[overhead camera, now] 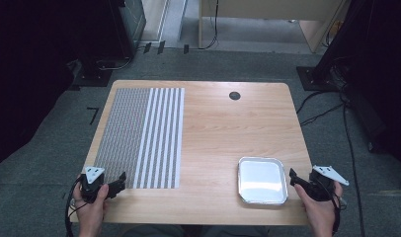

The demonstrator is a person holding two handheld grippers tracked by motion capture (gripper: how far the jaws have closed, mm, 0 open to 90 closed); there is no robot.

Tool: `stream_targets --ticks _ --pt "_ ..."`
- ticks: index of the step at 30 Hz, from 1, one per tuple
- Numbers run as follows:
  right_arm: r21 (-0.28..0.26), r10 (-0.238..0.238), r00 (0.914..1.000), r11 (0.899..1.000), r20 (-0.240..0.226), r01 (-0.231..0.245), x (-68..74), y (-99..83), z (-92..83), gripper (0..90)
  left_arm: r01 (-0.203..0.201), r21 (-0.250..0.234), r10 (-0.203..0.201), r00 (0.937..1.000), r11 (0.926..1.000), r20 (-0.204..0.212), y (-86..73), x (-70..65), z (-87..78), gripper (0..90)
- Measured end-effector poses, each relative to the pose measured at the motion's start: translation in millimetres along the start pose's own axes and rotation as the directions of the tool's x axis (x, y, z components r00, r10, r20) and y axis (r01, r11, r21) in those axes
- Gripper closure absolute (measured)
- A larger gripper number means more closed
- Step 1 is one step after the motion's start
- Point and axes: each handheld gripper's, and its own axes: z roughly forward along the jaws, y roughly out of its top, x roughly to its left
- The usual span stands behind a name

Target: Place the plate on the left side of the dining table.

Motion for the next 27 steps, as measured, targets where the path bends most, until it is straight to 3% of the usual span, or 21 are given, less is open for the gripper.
stream_targets --ticks 8,11,17,23,27 --pt "-0.024 0.018 0.9998 1.0 -0.003 -0.019 4.1 1.6 -3.5 26.0 -0.017 -0.001 0.017 0.9997 0.9999 0.017 2.3 -16.1 0.4 13.0" --pt "-0.029 0.01 0.9999 1.0 0.004 -0.01 6.5 2.4 -4.4 26.7 -0.059 -0.011 0.059 0.9983 0.9982 -0.004 5.3 -26.9 -2.7 13.0" --pt "-0.027 0.007 1.0 1.0 0.006 -0.007 10.3 4.1 -5.2 27.0 -0.067 -0.031 0.068 0.9976 0.9973 0.013 10.9 -41.7 -6.8 13.0" --pt "-0.036 0.018 0.9997 0.999 0.014 -0.017 12.6 5.0 -6.4 29.1 -0.089 -0.034 0.091 0.9934 0.9954 0.069 15.7 -69.1 -6.8 12.8" --pt "-0.043 0.013 0.9996 0.999 0.024 -0.012 13.4 5.4 -7.0 29.8 -0.093 -0.033 0.095 0.9912 0.9952 0.091 17.2 -78.8 -6.1 12.8"
